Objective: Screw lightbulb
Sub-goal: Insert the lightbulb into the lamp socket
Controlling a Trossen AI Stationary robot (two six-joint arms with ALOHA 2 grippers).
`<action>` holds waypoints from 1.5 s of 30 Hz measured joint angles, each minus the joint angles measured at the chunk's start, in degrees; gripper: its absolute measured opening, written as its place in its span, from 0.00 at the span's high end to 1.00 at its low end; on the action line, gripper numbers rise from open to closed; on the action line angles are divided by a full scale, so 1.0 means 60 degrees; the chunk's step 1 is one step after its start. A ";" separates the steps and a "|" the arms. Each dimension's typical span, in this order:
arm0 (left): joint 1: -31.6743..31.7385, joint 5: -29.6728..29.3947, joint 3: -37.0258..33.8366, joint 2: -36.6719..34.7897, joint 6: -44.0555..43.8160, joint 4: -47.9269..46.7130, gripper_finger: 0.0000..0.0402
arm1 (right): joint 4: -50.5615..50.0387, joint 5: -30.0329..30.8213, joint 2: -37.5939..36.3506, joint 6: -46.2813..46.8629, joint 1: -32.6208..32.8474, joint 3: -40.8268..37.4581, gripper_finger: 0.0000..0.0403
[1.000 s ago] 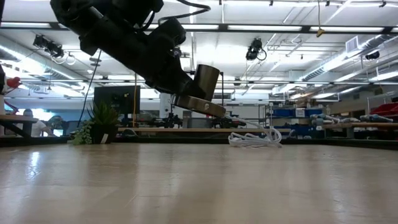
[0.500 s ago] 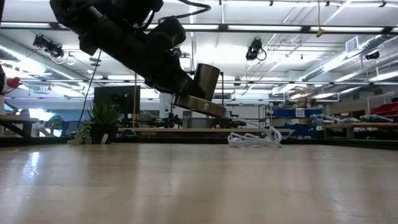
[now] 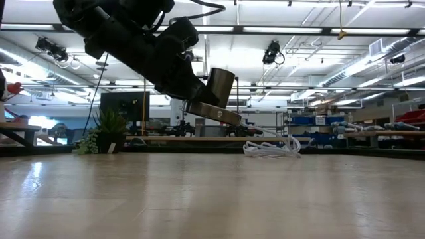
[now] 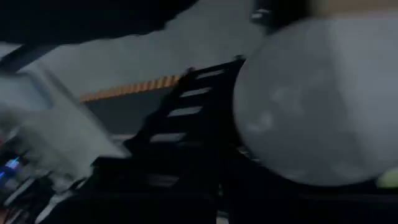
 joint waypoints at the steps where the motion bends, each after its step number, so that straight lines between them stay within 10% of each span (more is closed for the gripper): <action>1: 0.0000 -0.0003 0.0000 0.0000 -0.0009 0.0000 0.60 | -0.0265 0.0239 -0.0069 -0.0075 -0.0079 -0.0004 0.94; 10: 0.0000 -0.0003 0.0004 0.0000 -0.0169 0.0004 0.60 | -0.2888 0.6010 -0.2487 -0.0525 -0.0660 0.0113 0.96; 26: -0.0082 0.0077 0.0004 0.0000 -0.0169 0.0005 0.60 | -0.2256 0.1372 -0.0635 -0.3556 -0.0636 0.0106 0.99; 35: -0.0127 -0.0211 0.0172 0.0000 -0.0202 -0.1345 0.60 | -0.3508 0.4173 -0.1430 -0.3698 -0.1203 0.0106 0.98; 45: -0.0312 -0.0291 0.0877 -0.0007 0.0082 -0.2713 0.60 | -0.6471 0.2987 -0.2154 -0.4917 -0.1174 -0.0077 0.98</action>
